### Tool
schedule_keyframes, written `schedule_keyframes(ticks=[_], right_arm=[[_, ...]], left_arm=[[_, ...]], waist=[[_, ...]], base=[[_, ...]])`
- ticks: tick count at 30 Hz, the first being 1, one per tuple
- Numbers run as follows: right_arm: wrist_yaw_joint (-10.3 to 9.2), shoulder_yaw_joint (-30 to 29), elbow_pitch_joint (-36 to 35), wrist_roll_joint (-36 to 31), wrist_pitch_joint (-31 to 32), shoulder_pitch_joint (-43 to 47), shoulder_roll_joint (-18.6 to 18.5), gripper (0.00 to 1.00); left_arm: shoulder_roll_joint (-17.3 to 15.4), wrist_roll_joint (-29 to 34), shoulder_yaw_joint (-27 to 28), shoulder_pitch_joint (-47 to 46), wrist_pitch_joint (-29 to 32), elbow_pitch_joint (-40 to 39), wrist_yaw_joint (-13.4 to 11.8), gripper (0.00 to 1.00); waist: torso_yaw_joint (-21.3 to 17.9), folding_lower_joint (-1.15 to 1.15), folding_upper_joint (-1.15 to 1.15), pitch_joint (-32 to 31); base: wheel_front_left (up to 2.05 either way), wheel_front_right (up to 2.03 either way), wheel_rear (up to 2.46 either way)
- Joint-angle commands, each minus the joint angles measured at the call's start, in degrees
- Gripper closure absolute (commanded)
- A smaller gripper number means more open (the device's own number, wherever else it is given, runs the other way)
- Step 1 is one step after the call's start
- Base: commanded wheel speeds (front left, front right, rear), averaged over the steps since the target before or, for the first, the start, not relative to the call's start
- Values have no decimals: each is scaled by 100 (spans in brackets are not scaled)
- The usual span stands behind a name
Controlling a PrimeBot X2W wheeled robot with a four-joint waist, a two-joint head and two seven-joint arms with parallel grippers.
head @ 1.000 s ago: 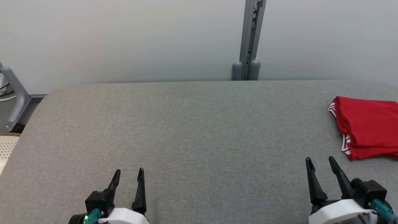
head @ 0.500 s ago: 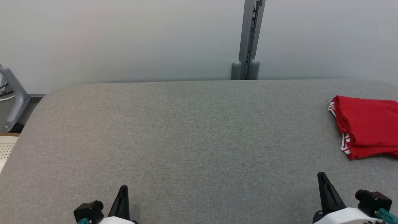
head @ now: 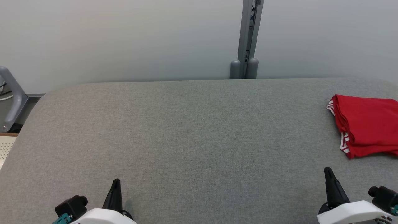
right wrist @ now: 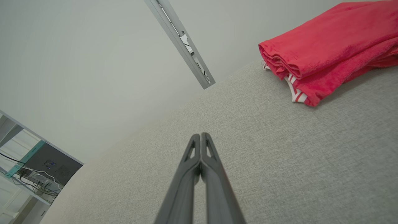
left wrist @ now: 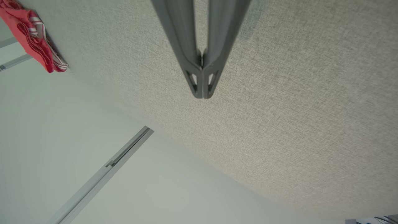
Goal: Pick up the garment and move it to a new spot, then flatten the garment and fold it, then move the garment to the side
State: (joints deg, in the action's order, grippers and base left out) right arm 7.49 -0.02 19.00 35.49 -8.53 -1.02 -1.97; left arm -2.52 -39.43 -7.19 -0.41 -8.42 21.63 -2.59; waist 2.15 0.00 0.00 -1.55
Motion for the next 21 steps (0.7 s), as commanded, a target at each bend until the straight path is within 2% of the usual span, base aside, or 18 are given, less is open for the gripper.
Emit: schedule_keyframes(ticks=[1,21], right_arm=[[0,-44,-113,176,45,-169,-46,100],[0,-218,-231,1728,460,-283,-66,100]], left_arm=[[-18,-155,66,-186,30,-111,37,100],[-26,-1604,440,-320,445,-301,320,100]], waist=[[-2,0,0,1],[-45,0,0,35]], base=[[0,0,0],[0,0,0]])
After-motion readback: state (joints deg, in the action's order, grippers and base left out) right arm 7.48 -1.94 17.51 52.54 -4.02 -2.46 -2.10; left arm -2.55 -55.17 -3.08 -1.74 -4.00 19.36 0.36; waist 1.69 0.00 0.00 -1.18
